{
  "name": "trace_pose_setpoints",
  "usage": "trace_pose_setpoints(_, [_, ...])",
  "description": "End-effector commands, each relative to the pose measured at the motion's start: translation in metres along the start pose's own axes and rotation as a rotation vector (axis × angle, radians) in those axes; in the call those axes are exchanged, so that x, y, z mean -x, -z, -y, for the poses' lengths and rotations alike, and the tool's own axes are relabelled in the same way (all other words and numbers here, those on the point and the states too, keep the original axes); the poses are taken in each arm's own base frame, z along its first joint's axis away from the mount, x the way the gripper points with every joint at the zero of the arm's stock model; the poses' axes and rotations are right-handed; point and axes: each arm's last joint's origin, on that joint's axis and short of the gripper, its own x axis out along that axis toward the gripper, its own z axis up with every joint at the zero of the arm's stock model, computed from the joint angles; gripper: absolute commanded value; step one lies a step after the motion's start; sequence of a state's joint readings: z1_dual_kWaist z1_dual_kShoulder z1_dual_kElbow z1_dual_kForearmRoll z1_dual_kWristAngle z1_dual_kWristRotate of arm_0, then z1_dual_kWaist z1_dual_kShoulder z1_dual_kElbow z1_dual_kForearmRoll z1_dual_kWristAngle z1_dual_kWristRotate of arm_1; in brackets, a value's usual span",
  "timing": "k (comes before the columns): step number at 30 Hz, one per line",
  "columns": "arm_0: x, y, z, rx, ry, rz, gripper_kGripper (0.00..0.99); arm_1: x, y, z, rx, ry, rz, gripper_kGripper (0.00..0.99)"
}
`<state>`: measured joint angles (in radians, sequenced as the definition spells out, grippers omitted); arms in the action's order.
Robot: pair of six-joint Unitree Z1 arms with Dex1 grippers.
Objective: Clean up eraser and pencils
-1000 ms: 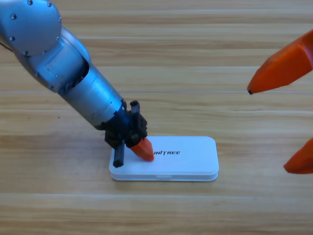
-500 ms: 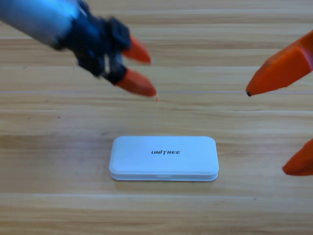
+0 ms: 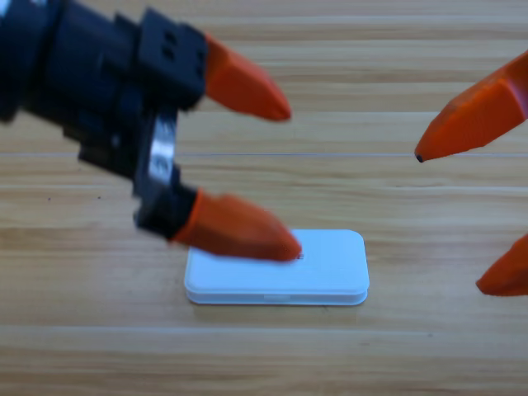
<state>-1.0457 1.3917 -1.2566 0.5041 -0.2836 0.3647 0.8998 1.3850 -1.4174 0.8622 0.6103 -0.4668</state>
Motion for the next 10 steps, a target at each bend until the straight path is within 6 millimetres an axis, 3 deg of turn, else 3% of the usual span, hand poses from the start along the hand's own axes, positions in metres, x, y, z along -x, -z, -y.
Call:
trace_pose_setpoints(1, [-0.0117,0.0094,0.0177,-0.027,0.056,-0.051,0.99,-0.0239,0.0049,0.0075,-0.028,-0.049,-0.044,0.916])
trace_pose_setpoints(10, [-0.0125,0.0158,0.0186,-0.053,0.042,-0.072,0.99,-0.0236,0.0045,0.0075,-0.027,-0.049,-0.043,0.916])
